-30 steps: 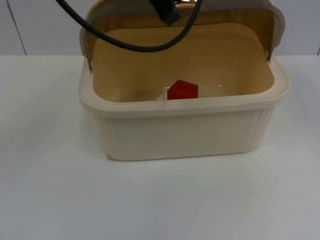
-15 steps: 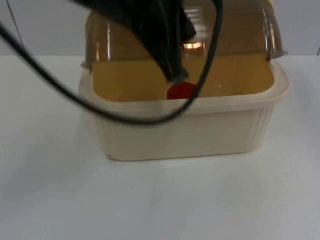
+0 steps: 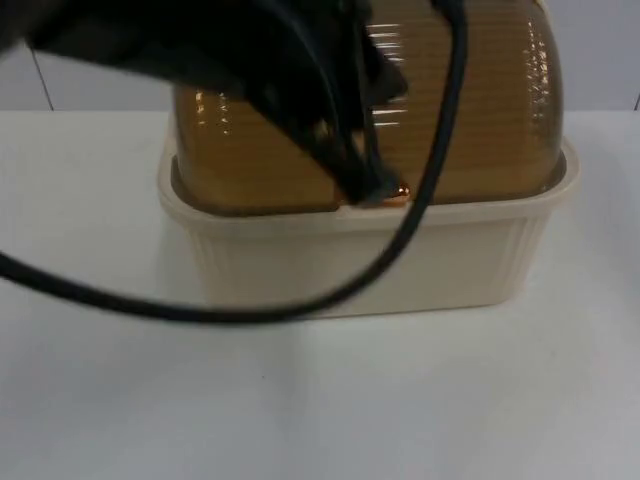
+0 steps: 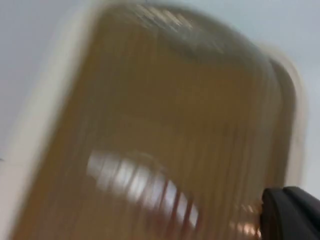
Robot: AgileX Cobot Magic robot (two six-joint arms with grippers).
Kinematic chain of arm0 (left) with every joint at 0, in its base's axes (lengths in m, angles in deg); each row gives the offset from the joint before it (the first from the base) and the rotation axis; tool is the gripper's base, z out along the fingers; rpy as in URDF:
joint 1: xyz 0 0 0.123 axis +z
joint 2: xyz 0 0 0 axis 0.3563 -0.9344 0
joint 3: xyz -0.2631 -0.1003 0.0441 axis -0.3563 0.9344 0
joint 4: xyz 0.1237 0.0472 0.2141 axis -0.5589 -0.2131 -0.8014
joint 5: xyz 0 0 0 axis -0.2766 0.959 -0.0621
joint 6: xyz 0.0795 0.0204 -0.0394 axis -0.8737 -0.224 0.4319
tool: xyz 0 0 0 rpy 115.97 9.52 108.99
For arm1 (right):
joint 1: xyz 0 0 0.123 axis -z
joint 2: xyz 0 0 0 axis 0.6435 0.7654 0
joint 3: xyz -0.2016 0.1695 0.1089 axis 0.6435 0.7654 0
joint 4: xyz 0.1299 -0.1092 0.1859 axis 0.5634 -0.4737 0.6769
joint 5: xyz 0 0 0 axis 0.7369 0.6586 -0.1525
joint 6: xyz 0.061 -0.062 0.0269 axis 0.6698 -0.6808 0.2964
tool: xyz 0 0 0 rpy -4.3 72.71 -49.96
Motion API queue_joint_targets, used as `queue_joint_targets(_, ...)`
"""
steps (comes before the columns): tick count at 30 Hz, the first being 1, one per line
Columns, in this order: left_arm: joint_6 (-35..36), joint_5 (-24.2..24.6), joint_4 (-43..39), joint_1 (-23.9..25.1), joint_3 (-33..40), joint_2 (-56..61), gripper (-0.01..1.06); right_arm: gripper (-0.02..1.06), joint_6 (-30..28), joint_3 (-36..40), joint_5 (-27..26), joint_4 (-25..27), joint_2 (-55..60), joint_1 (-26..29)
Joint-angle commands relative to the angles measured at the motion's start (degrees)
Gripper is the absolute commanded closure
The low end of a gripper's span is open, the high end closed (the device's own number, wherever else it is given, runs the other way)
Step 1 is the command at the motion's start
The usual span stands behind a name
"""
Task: Open the box lid with the left hand, place the block into the box with the right hand, then close the box lid with the left hand.
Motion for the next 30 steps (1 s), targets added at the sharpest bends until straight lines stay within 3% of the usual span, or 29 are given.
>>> queue_joint_targets(1, 0.63, -1.28, 7.61, 1.08, -0.05, 4.26, 1.05, 0.00, 0.02, 0.03, -0.41, -0.07, -0.02, -0.33)
queue_joint_targets(4, 0.63, -3.03, 12.08, 2.83, -0.05, 8.11, 1.05, 0.00, 0.02, 0.03, -0.67, 0.18, -0.02, -0.33)
queue_joint_targets(7, 0.63, -10.06, 18.94, 6.45, -0.05, 11.98, 1.05, 0.00, 0.11, 0.03, -1.01, 0.35, -0.02, -0.33)
queue_joint_targets(8, 0.63, -10.06, 18.94, 6.45, -0.05, 11.98, 1.05, 0.00, 0.11, 0.03, -1.01, 0.35, -0.02, -0.33)
queue_joint_targets(12, 0.63, -19.94, 33.50, 12.35, -0.05, 16.09, 1.05, 0.00, 0.25, 0.03, -1.02, 0.35, -0.02, -0.33)
queue_joint_targets(16, -1.12, -23.25, 35.58, 17.00, -0.05, 18.62, 1.05, 0.00, 1.11, 0.03, -1.02, 0.35, -0.02, -0.33)
queue_joint_targets(17, -3.16, -22.28, 35.68, 18.81, -0.05, 19.51, 1.05, 0.00, 1.43, 0.03, -1.02, 0.35, -0.02, -0.33)
queue_joint_targets(19, -6.37, -14.65, 35.84, 22.46, -0.05, 21.31, 1.05, 0.00, 1.53, 0.03, -1.02, 0.35, -0.02, -0.33)
queue_joint_targets(20, -6.37, -14.65, 35.84, 22.46, -0.05, 21.31, 1.05, 0.00, 1.53, 0.03, -1.02, 0.35, -0.02, -0.33)
queue_joint_targets(23, -5.39, -2.07, 38.96, 28.90, -0.05, 23.20, 1.05, 0.00, 1.51, 0.03, -1.12, 0.35, -0.02, -0.33)
queue_joint_targets(24, -4.55, 0.12, 41.64, 31.08, -0.05, 23.30, 1.05, 0.00, 1.51, 0.03, -1.12, 0.35, -0.02, -0.33)
queue_joint_targets(25, -4.55, 0.12, 41.64, 31.08, -0.05, 23.30, 1.05, 0.00, 1.51, 0.03, -1.12, 0.35, -0.02, -0.33)
queue_joint_targets(29, -1.35, 5.55, 44.43, 40.30, -0.17, 22.51, 1.05, 0.00, 1.51, 0.03, -1.12, 0.35, -0.02, -0.33)
queue_joint_targets(30, -1.35, 5.55, 44.43, 40.30, -0.17, 22.51, 1.05, 0.00, 1.51, 0.03, -1.12, 0.35, -0.02, -0.33)
